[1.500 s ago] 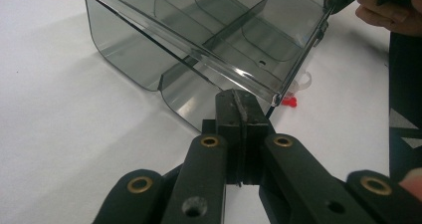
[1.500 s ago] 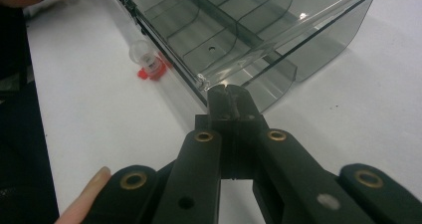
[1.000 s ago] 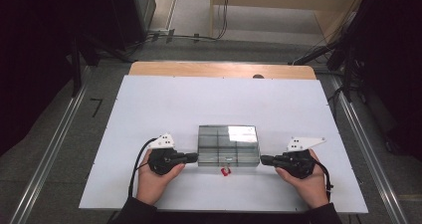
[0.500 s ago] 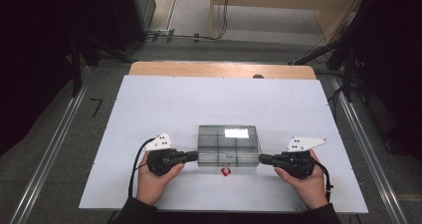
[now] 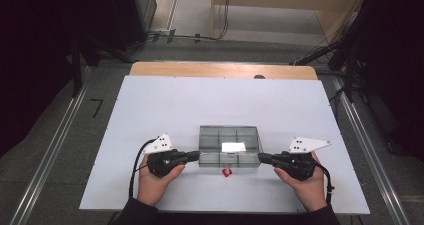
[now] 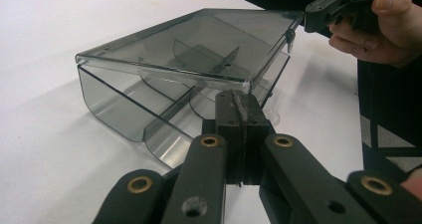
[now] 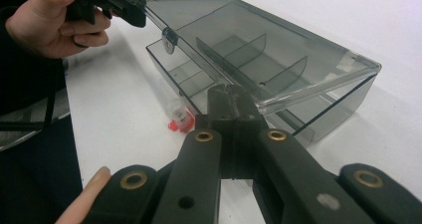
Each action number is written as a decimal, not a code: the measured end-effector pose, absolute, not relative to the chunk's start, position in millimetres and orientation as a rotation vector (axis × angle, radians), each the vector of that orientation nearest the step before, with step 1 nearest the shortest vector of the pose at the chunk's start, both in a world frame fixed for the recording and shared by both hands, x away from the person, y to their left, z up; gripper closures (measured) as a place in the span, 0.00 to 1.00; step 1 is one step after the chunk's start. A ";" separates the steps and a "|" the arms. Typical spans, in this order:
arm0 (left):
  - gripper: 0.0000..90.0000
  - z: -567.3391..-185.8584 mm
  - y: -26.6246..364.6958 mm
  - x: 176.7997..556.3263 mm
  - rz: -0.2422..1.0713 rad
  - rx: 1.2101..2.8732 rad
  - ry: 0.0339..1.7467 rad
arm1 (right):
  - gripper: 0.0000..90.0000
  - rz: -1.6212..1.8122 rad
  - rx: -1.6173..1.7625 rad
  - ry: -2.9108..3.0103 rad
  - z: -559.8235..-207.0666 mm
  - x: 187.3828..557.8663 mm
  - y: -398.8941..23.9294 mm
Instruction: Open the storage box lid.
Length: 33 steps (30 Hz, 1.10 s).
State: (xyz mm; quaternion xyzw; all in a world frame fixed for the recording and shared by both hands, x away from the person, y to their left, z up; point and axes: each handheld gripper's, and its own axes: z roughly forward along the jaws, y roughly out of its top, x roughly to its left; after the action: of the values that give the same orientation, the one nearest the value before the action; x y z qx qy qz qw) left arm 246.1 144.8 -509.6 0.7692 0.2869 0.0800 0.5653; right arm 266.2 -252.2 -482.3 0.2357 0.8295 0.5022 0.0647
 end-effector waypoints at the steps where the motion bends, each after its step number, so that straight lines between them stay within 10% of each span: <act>1: 1.00 -509.4 144.8 246.2 0.187 1.807 0.675 | 0.98 1.517 0.710 2.501 -482.1 266.1 -252.3; 33: 0.87 -493.0 141.8 269.9 0.247 1.737 0.716 | 0.98 1.484 0.744 2.429 -465.7 282.2 -241.1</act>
State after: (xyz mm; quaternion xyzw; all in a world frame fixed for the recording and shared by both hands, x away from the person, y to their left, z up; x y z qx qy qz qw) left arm 269.9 141.8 -493.0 0.7441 0.3069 0.1058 0.5839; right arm 282.2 -241.1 -465.7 0.2516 0.8215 0.5018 0.0998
